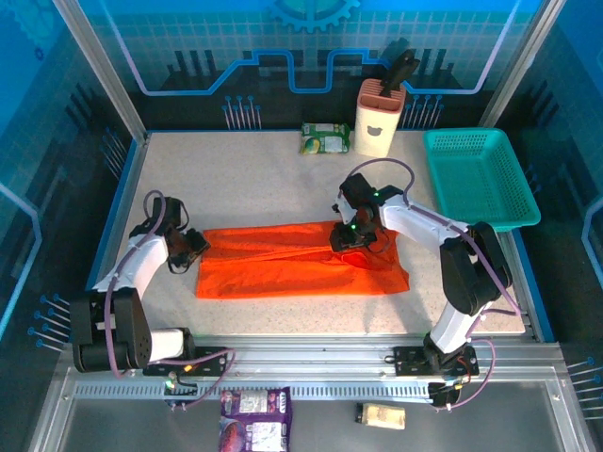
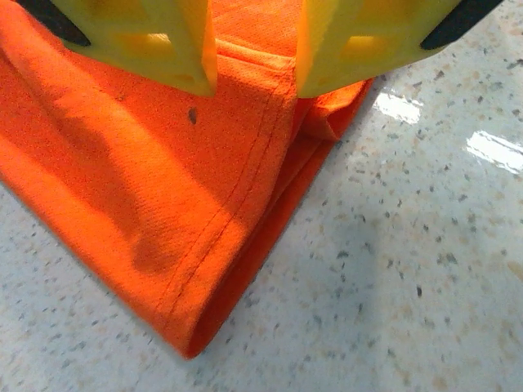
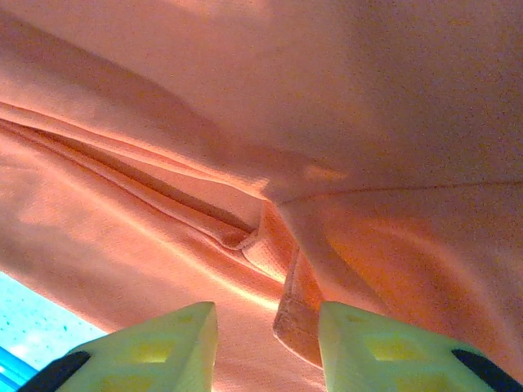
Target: Fold the inside-out t-shirt
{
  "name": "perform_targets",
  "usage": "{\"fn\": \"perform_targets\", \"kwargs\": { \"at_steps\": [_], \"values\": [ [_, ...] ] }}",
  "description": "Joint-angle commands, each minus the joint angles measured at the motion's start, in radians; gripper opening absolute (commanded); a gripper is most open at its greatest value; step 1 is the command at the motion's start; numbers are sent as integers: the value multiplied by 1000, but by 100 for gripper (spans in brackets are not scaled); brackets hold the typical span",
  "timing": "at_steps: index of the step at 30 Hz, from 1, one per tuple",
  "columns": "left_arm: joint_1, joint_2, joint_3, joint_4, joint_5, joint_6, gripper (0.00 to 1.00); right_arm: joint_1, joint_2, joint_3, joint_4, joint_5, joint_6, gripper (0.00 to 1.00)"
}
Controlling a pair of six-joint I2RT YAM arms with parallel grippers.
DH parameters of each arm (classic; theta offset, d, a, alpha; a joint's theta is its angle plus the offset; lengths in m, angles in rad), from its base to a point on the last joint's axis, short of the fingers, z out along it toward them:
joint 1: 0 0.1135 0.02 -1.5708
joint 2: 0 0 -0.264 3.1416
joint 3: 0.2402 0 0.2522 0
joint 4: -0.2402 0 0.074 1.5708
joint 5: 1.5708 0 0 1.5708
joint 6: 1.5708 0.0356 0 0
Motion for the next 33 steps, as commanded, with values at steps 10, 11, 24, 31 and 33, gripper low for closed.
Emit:
{"fn": "perform_targets", "kwargs": {
  "at_steps": [10, 11, 24, 31, 33],
  "values": [
    [7, 36, -58, 4, 51, -85, 38, 142, 73, 88, -234, 369, -52, 60],
    [7, 40, -57, 8, 57, -85, 35, 158, 89, 100, -248, 399, -53, 61],
    [7, 64, -9, 33, 63, -71, 3, 219, 171, 159, -258, 483, -57, 18],
    [8, 67, 134, -23, 49, -31, 0, 218, 120, 169, -282, 454, -55, 0],
    [7, 71, 163, -42, 35, -18, 0, 225, 106, 159, -285, 432, -47, 0]
  ]
}}
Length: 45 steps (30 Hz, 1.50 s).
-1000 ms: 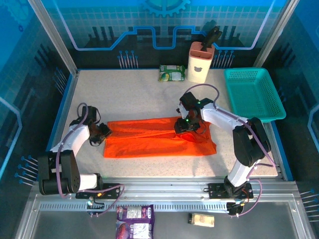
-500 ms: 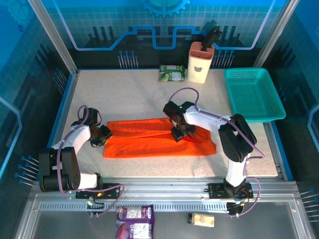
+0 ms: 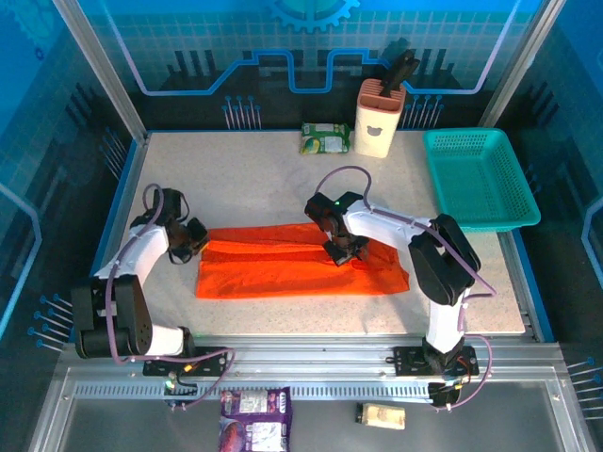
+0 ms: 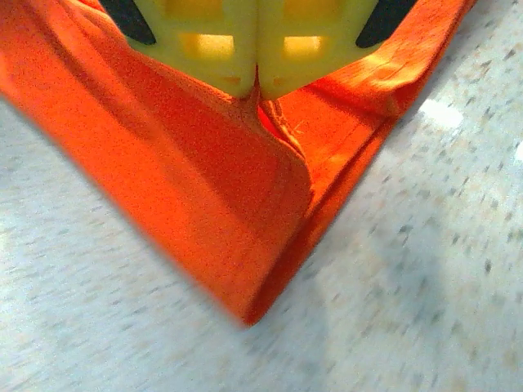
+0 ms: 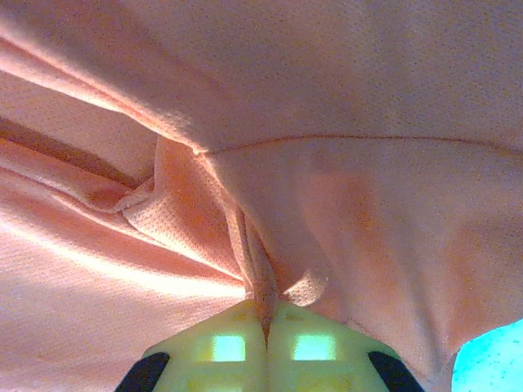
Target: Fold the inside-out t-shirt
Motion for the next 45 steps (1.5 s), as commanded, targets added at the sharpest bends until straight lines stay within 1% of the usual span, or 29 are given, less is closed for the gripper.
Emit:
{"fn": "perform_targets", "kwargs": {
  "at_steps": [1, 5, 13, 20, 23, 26, 28, 30, 31, 33, 36, 39, 41, 43, 45],
  "values": [
    [7, 9, 53, -53, -24, 47, 0, 22, -54, 5, -43, -32, 16, 0],
    [9, 48, 28, -44, -56, 73, 0, 33, -56, -38, -35, -72, 30, 0],
    [9, 130, -71, 43, -61, 67, 0, 34, -45, -86, 0, -152, 30, 0],
    [9, 133, -99, 53, -79, 68, 0, 35, -57, -53, -56, -132, 13, 0],
    [9, 116, -101, 46, -87, 69, 0, 35, -72, -50, -62, -168, 9, 0],
    [9, 111, -101, 38, -96, 71, 0, 21, -55, -84, -15, -258, 9, 4],
    [9, 112, -102, 32, -93, 70, 0, 13, -27, -92, -4, -295, 10, 8],
    [9, 106, -99, 19, -85, 67, 7, 9, -18, -82, -9, -320, 2, 15],
    [9, 92, -94, 9, -80, 67, 9, 4, -25, -75, -15, -326, 0, 20],
    [9, 55, -81, -17, -76, 68, 13, -7, -59, -59, -17, -354, -1, 30],
    [9, -13, -38, -63, -82, 72, 22, -40, -123, -46, 7, -433, 1, 41],
    [9, -44, 13, -93, -68, 73, 25, -111, -165, -57, 59, -502, 17, 45],
    [7, -38, 36, -82, -22, 59, 25, -175, -162, -60, 96, -529, 36, 46],
    [-5, -6, 51, -52, 28, 43, 24, -228, -150, -62, 134, -546, 52, 46],
    [-32, 47, 74, -38, 43, 35, 21, -281, -135, -74, 196, -577, 73, 47]
  ]
}}
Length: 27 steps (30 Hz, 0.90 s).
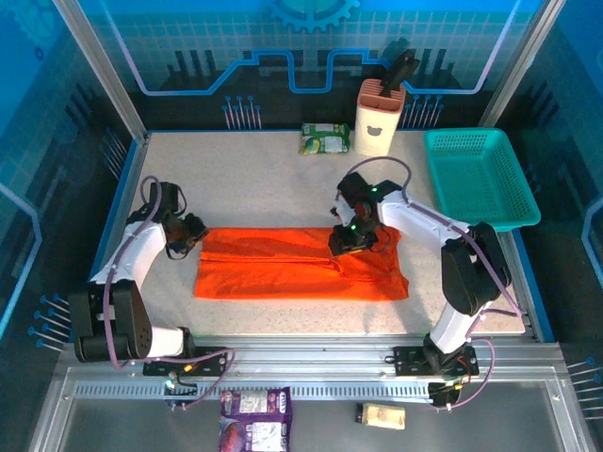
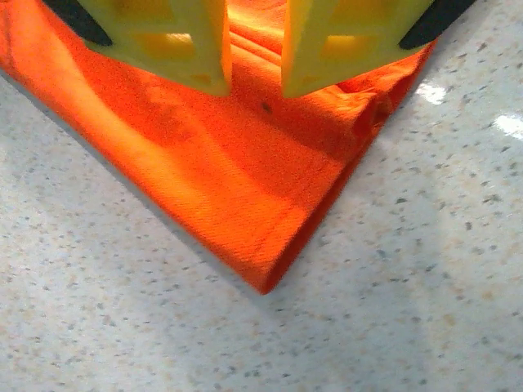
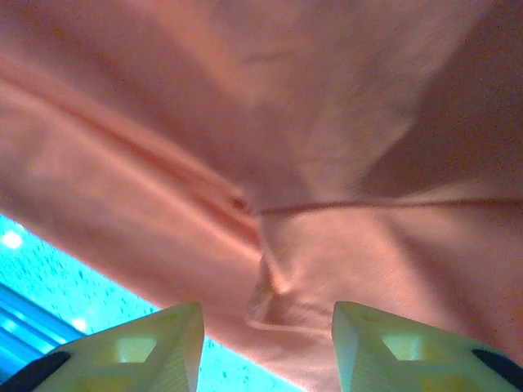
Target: Fold the inside-out t-shirt
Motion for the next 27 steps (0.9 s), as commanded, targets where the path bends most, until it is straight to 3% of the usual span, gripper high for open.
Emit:
{"fn": "perform_targets", "kwargs": {
  "at_steps": [1, 5, 11, 16, 20, 27],
  "values": [
    [-40, 89, 43, 2, 72, -20, 19, -85, 25, -9, 120, -107, 55, 47],
    [-64, 211, 38, 66, 133, -44, 16, -185, 76, -30, 233, -182, 106, 47],
    [-37, 317, -8, 121, 109, -32, 15, -316, 149, -93, 338, -195, 148, 48],
    [-9, 316, -21, 124, 98, -17, 15, -377, 78, -119, 343, -199, 124, 47],
    [-8, 307, -18, 119, 92, -14, 15, -444, -27, -149, 299, -131, 91, 47],
    [-8, 314, -17, 115, 90, -3, 15, -550, 1, -180, 268, -185, 27, 39]
  ]
}}
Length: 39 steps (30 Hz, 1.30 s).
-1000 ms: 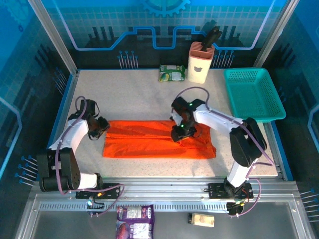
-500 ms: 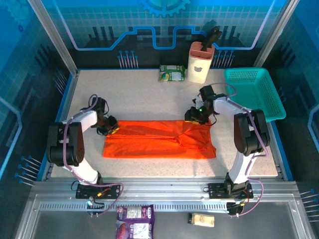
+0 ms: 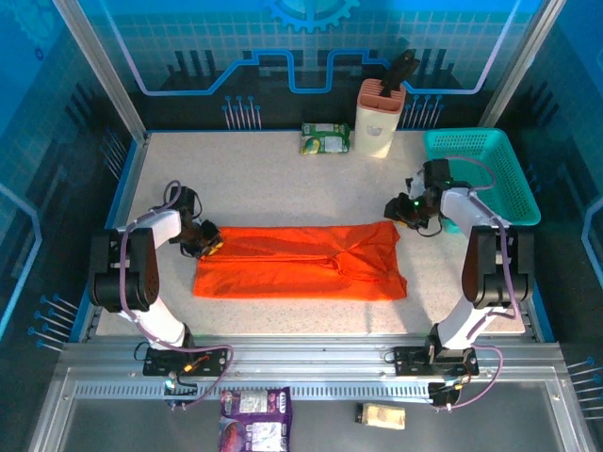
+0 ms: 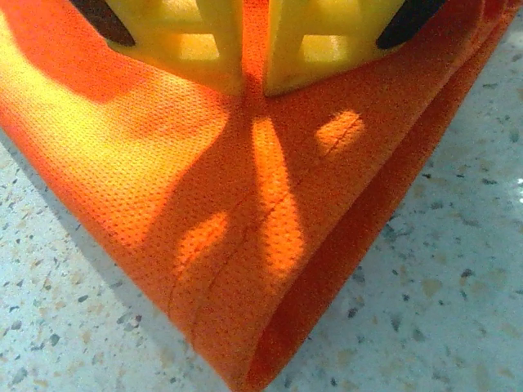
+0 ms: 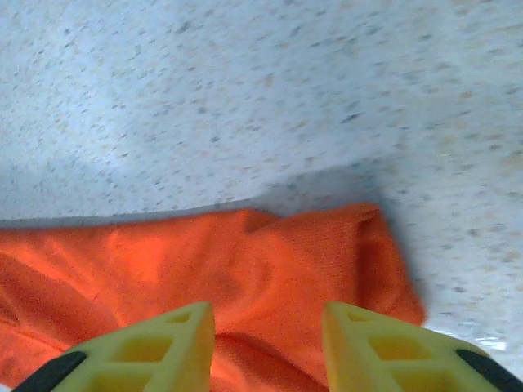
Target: Fold the inside-out t-shirt
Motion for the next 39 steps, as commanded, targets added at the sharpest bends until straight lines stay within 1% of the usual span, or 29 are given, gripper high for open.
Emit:
{"fn": "perform_targets", "kwargs": {
  "at_steps": [1, 7, 10, 11, 14, 15, 18, 25, 26, 28, 30, 32, 35, 38, 39],
  "values": [
    [13, -1, -19, -11, -15, 16, 15, -19, 33, -30, -38, -34, -45, 38],
    [13, 0, -20, -11, -17, 13, 15, -19, 86, -63, -6, -77, -50, 34],
    [13, 1, -20, -13, -21, 13, 15, -19, 95, -80, 4, -84, -51, 28],
    [13, 1, -19, -13, -23, 13, 15, -19, 95, -84, 5, -80, -51, 24],
    [13, -2, -20, -18, -24, 11, 15, -21, 79, -95, 2, -54, -51, 3],
    [13, -6, -20, -18, -26, 10, 15, -23, 70, -100, 0, -34, -50, 0],
    [15, -15, -15, -24, -34, 12, 15, -35, 54, -104, -20, 32, -48, 0],
    [20, -18, -5, -33, -27, 11, 15, -44, 90, -105, -32, 40, -50, 0],
    [19, -25, -2, -33, -22, 10, 15, -45, 86, -105, -31, 42, -46, 1],
    [18, -50, 12, -41, -6, 11, 16, -43, 62, -102, -39, 40, -40, 10],
    [11, -86, 31, -55, 8, 8, 18, -39, 17, -104, -55, 38, -35, 17],
    [-8, -122, 58, -83, 15, 2, 19, -37, -42, -111, -79, 41, -32, 23],
    [-65, -172, 100, -122, 18, -15, 20, -28, -136, -136, -119, 40, -31, 26],
    [-142, -212, 124, -145, 26, -49, 21, -17, -228, -177, -166, 39, -32, 28],
    [-183, -223, 126, -145, 25, -66, 21, -12, -260, -199, -178, 34, -28, 28]
  ]
}}
